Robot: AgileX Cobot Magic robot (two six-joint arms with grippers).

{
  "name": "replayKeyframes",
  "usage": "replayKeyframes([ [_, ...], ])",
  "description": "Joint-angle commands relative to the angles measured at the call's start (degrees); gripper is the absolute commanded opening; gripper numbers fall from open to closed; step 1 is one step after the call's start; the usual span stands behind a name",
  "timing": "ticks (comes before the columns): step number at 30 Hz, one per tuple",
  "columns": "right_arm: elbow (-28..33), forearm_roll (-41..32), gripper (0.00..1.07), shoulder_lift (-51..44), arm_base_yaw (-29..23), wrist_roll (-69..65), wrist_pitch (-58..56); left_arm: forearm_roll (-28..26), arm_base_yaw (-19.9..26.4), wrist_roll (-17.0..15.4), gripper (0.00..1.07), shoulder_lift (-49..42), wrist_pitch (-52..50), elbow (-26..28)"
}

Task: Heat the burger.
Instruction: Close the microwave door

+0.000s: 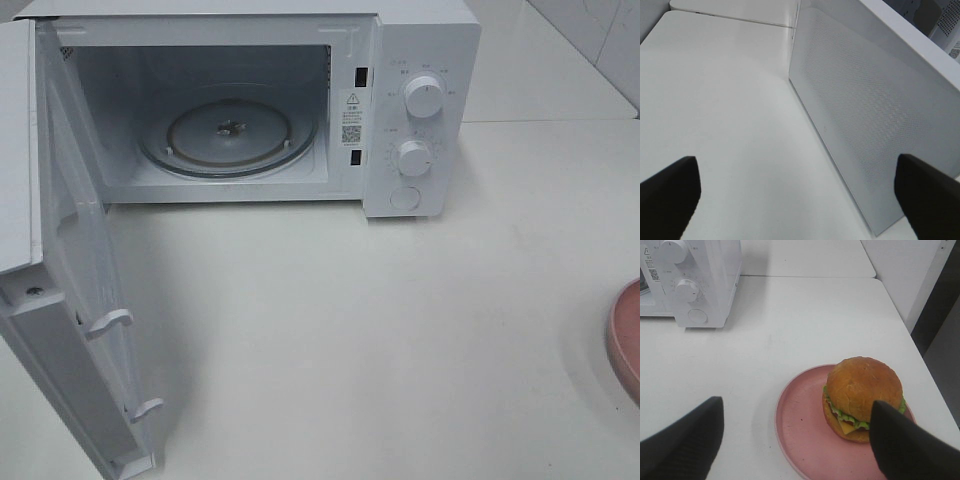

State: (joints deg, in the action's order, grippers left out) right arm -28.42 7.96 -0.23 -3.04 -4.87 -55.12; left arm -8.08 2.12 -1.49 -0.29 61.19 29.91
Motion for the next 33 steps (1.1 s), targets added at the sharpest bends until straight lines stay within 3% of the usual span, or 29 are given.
replayKeyframes([
  [1,0.1,-0.1,0.76,-1.4,0.2,0.3,0.0,-0.1,0.1,0.1,0.98,-0.5,0.0,-0.3],
  [33,0.1,-0.1,0.74,-1.4,0.2,0.3,0.0,-0.3,0.1,0.1,0.98,-0.5,-0.1,-0.3],
])
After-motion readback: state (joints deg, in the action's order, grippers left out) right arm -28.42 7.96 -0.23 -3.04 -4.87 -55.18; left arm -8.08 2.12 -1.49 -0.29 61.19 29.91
